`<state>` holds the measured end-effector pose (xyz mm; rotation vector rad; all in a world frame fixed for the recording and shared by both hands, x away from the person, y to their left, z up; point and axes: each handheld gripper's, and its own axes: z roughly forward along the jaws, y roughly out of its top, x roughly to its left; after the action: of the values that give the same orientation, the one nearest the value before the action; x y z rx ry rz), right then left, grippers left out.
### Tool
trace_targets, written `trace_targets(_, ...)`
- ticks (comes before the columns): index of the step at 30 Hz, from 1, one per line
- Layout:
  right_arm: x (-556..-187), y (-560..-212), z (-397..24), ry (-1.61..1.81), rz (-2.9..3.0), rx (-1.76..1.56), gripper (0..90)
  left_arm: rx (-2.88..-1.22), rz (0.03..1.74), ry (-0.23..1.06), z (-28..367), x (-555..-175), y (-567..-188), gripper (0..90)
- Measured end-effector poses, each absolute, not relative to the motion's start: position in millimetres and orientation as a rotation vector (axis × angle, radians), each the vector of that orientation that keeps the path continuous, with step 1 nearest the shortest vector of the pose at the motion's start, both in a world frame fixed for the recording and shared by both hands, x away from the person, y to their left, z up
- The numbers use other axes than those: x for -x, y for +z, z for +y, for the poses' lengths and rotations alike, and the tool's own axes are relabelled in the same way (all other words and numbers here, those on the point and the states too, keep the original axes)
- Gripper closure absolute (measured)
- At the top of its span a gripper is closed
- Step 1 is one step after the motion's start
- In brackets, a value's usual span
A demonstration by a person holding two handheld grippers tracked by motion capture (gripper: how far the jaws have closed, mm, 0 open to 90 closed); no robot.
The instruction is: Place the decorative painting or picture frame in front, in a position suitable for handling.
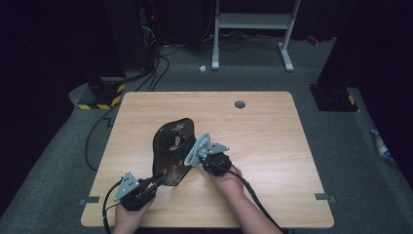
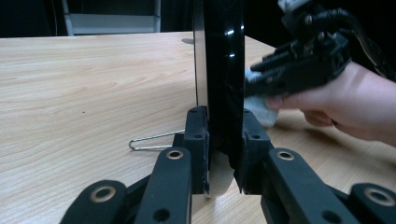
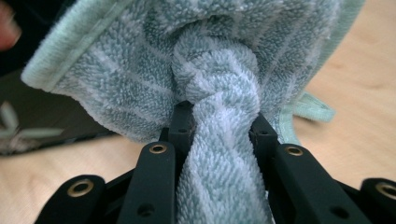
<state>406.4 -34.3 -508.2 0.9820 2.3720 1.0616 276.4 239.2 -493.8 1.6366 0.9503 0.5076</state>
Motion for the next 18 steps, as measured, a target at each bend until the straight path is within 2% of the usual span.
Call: trace_targets(18, -328.0, -516.1, 5.7, 1.129, 2.569, -0.68, 69.5, -1.633, 0.961, 0.51, 238.5, -275.9, -493.8, 77.8)
